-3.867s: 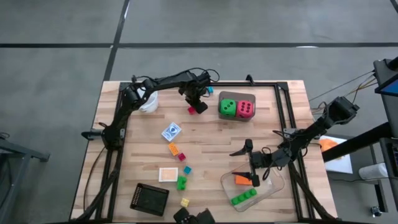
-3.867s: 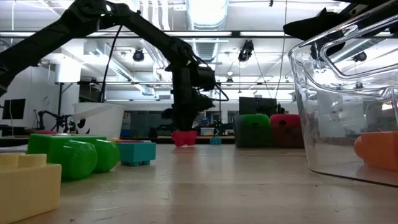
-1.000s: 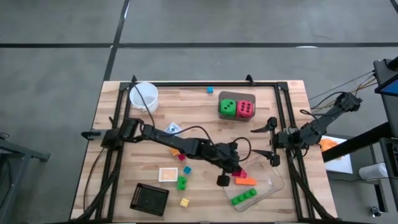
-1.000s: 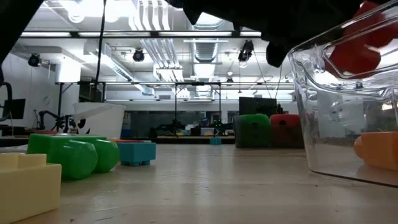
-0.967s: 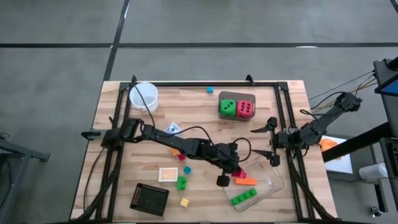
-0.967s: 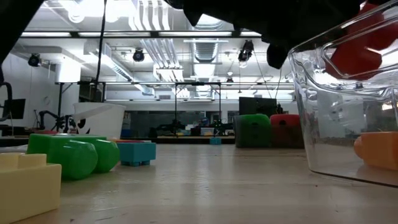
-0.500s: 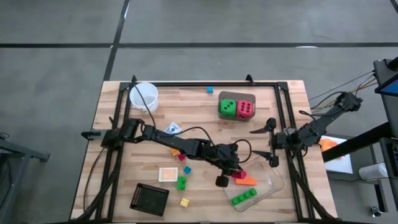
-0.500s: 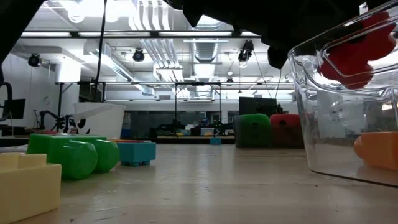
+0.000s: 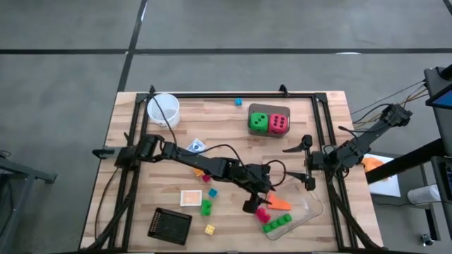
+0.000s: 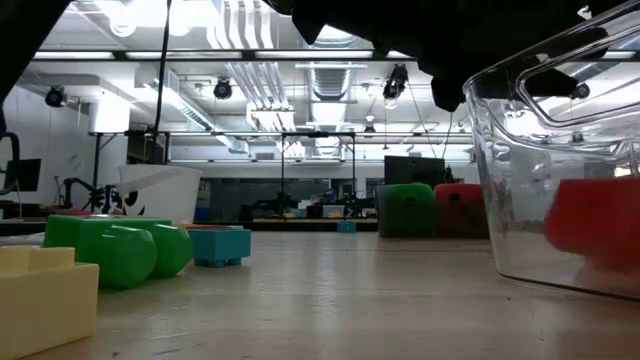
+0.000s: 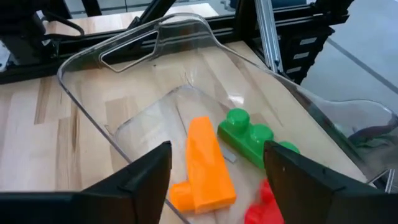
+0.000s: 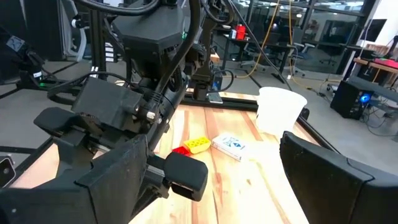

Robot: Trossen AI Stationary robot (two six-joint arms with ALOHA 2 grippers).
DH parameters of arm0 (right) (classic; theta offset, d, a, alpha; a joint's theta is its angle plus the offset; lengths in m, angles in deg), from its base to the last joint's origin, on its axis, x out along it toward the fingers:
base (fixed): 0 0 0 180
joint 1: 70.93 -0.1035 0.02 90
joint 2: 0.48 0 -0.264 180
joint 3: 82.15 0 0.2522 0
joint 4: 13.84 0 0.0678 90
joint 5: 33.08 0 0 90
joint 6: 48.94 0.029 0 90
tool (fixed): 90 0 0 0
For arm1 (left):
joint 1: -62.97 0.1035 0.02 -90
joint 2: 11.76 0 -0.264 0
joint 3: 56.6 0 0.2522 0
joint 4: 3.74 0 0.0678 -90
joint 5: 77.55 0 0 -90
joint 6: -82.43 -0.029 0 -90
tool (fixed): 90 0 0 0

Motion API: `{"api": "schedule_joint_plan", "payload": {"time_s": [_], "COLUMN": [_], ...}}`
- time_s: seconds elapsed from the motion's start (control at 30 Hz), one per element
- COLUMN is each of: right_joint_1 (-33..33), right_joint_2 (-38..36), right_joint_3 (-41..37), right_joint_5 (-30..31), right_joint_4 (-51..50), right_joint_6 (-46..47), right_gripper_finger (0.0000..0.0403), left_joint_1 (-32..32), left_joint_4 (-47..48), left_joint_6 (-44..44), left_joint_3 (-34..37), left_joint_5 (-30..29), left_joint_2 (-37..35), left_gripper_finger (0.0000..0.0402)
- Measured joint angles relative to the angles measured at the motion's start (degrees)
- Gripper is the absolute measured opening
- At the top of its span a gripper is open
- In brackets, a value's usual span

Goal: Pick & Place Toys
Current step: Put the blue game piece into the transparent bin

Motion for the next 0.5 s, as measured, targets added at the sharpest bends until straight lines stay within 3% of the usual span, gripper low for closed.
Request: {"api": "schedule_joint_plan", "payload": {"time_s": [0.3,0.5], "right_joint_1": [-0.04,-0.06], "right_joint_2": [1.21,5.37], "right_joint_3": [-0.24,-5.83], "right_joint_5": [-2.07,-8.68], "right_joint_4": [1.70,20.12], "right_joint_6": [0.08,-4.86], "right_gripper_finger": [0.0356,0.0356], "left_joint_1": [0.22,2.65], "left_joint_4": [1.09,5.95], "left_joint_6": [-3.35,-5.11], "left_joint_3": [0.04,0.17], "left_joint_5": [-6.35,-11.36], "left_joint_2": [-3.58,-8.12], "left_gripper_finger": [0.0270,0.0269]}}
